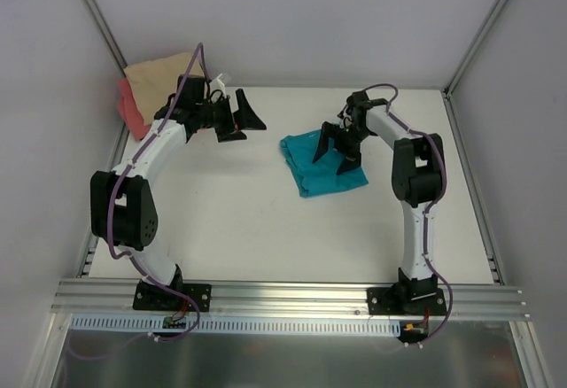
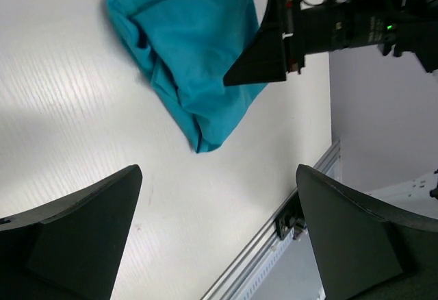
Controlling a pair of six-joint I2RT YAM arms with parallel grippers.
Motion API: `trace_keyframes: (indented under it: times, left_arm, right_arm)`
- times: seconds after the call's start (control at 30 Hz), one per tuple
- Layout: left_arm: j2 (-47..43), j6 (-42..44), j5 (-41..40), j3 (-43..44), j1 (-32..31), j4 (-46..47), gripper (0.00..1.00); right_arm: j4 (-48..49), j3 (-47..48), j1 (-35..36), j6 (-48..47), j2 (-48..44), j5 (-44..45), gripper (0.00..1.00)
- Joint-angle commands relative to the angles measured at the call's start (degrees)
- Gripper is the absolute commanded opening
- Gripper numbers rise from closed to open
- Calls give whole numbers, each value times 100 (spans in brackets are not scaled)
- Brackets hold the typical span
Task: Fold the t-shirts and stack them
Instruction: Put the neatly folded tshirt into the corner of the board with the left arm
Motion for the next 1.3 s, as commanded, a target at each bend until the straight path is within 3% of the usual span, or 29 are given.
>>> trace_keyframes:
  times: [0.0,0.17,0.4,0.63,0.8,0.97,1.27]
  left_arm:
    - [-183,45,391,-373,-7,192,99]
    - [-323,-218,462,-1031,-7,622,99]
    - [-368,-385,584,-1340,-24,930,99]
    - [-183,-579,743,-1586,-103,1211,99]
    - [-262,-693,717,-1613,-156,1282,99]
    - [-323,-693,708,-1578,-174,1247,99]
    - [-165,-702,725,-1490,-174,1326,99]
  right_arm:
    - [-181,-52,51,-287,-657,135,100]
    - [-672,-78,340,-383,-1316,89,99]
    - [-928,-1156,929,-533,-2283,362,100]
    - [-463,-1713,1062,-595,-2031,590,99]
    - [-506,-1257,1123,-709,-1485,775,100]
    - [-1051,-134,1351,-1034,-1010,1415,99]
    - [-1482,256,2001,-1315,-1255,3068,99]
